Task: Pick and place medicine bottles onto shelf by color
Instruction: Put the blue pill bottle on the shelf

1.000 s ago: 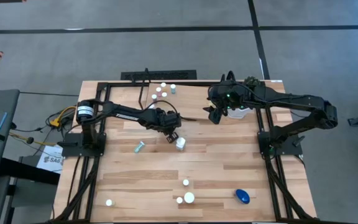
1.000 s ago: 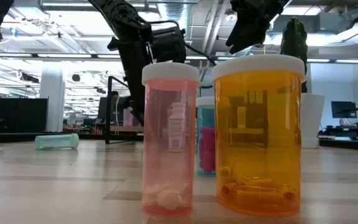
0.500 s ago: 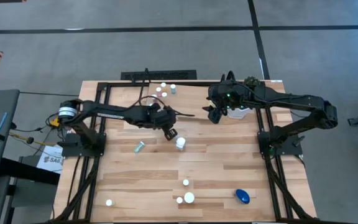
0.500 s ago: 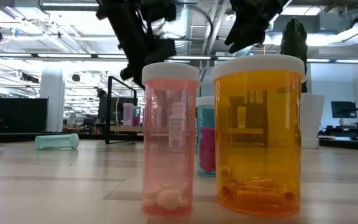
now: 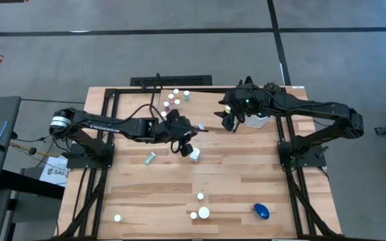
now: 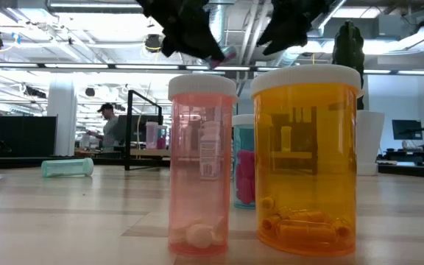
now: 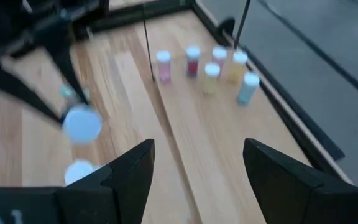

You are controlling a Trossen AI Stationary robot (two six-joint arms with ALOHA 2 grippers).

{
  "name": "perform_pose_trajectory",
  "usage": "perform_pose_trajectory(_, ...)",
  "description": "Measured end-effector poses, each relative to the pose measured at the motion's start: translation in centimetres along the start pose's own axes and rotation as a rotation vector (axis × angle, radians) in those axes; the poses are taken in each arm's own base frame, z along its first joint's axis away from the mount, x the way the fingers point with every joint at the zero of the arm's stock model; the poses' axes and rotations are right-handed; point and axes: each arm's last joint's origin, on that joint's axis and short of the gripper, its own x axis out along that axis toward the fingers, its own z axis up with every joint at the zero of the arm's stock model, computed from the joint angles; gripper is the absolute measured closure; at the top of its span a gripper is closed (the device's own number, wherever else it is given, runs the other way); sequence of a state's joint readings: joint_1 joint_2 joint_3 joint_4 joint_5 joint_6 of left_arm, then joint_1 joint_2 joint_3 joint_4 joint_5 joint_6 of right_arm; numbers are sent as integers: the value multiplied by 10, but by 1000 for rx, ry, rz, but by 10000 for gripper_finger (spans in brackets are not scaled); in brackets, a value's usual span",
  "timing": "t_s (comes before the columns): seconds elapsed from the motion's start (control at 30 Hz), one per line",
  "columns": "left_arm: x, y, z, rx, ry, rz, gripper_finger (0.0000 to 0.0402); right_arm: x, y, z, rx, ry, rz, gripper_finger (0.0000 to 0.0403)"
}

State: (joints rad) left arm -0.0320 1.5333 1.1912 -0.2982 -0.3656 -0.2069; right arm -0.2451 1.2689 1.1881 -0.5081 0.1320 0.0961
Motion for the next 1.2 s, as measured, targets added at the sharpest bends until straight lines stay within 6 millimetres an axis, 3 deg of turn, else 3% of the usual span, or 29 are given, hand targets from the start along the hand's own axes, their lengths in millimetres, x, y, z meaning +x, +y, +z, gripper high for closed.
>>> perform_pose_trajectory(0.3, -3, -7, 7, 34, -90, 7, 319, 0, 8, 8, 157, -83, 38, 133)
perform_pose_trajectory(0.53, -5, -14, 5, 46, -80, -18, 319, -2, 21, 9, 143, -93, 158, 133)
perform_pose_trajectory(0.73, -8, -20, 4, 62, -83, -31, 319, -7, 40, 9, 49, -92, 383, 133)
perform_pose_trajectory(0.93, -14, -21, 7, 56, -110, -61, 319, -10, 52, 7, 15, -89, 422, 133)
perform_pose_trajectory(1.2, -18, -25, 14, 66, -166, -174, 319, -14, 63, 4, -187, -122, 447, 133)
